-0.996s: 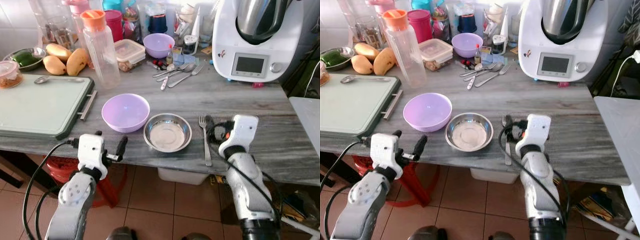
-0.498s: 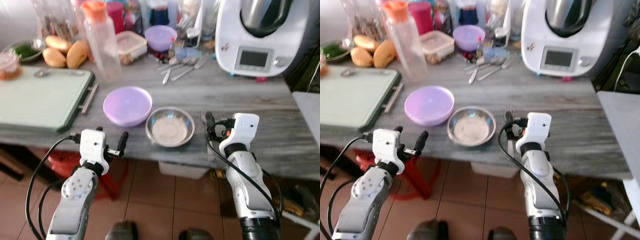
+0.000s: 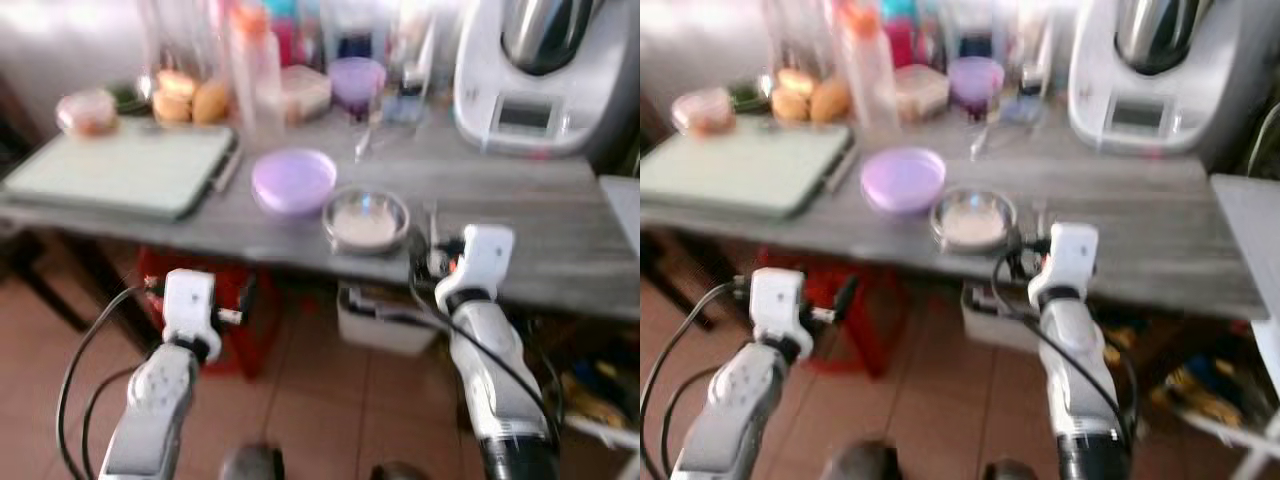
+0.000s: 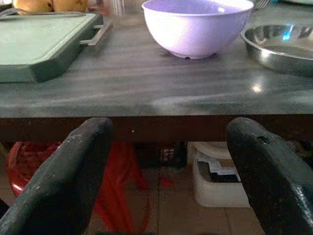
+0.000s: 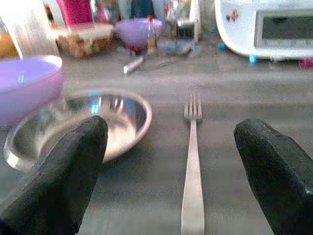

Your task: Setting the table

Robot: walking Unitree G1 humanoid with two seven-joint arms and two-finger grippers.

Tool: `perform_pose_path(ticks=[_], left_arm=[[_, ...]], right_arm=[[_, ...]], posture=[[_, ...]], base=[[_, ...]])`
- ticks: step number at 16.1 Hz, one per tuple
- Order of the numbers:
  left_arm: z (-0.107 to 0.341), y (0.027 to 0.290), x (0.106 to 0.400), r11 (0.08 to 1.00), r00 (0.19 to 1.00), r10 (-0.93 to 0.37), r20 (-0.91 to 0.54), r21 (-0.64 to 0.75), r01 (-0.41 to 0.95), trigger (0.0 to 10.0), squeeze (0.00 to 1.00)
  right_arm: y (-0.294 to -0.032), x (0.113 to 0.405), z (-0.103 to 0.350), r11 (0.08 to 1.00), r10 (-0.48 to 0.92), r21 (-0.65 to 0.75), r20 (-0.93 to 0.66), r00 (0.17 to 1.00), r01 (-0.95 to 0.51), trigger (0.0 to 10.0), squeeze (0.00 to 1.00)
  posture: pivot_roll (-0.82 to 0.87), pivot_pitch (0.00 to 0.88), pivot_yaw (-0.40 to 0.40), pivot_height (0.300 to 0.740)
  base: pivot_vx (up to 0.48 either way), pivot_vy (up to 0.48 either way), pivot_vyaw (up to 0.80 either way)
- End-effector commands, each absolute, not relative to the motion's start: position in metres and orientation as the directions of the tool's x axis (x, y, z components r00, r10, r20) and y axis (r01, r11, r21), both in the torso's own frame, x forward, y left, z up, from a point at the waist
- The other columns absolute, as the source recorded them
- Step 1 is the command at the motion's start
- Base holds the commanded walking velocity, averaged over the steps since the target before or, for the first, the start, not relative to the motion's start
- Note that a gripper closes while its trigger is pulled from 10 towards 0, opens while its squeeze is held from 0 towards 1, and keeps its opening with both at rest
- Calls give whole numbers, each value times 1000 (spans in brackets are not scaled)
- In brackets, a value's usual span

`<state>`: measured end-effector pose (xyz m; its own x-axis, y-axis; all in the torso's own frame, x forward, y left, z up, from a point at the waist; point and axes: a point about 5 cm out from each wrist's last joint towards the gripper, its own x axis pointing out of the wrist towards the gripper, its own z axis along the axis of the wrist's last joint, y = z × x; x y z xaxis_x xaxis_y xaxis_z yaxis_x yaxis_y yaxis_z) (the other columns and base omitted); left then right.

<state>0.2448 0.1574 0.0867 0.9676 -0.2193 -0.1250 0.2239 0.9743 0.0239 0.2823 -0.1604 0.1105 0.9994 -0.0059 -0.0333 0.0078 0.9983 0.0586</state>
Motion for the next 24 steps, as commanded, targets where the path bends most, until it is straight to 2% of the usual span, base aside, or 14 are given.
perform_pose_path(ticks=[1,6,12,14,17,19,22,24], left_arm=[[90,158,246,973,968,-223,-116,31,228,10000,0],[89,157,245,972,966,-229,-116,31,234,10000,0],[90,155,247,970,965,-237,-108,27,242,10000,0],[99,150,254,971,971,-237,-41,9,237,10000,0],[113,153,268,993,991,-112,79,39,109,10000,0],[118,157,274,999,994,-45,101,35,42,10000,0],[115,151,274,997,994,-76,80,30,74,10000,0],[112,146,275,994,992,-108,70,24,107,10000,0]], right_arm=[[-159,283,114,998,1,56,-20,1000,0,10000,0],[-159,284,113,999,3,53,-21,1000,-2,10000,0],[-160,284,113,999,-2,46,-18,1000,3,10000,0],[-163,283,116,1000,-19,-11,18,1000,19,10000,0],[-167,281,131,994,-15,-110,121,993,29,10000,0],[-171,278,130,993,-56,-98,114,992,67,10000,0],[-157,272,123,997,-33,-66,100,994,40,10000,0],[-152,269,119,998,-17,-58,91,996,22,10000,0]], posture=[[-16,0,18,740],[-16,0,17,740],[-18,0,16,740],[-13,0,9,740],[-11,0,-2,740],[-14,0,5,740],[-14,0,22,740],[-21,0,29,740]], base=[[-251,0,0],[-246,0,0],[0,0,0],[0,0,0],[0,0,0],[0,0,0],[0,0,0],[0,0,-800]])
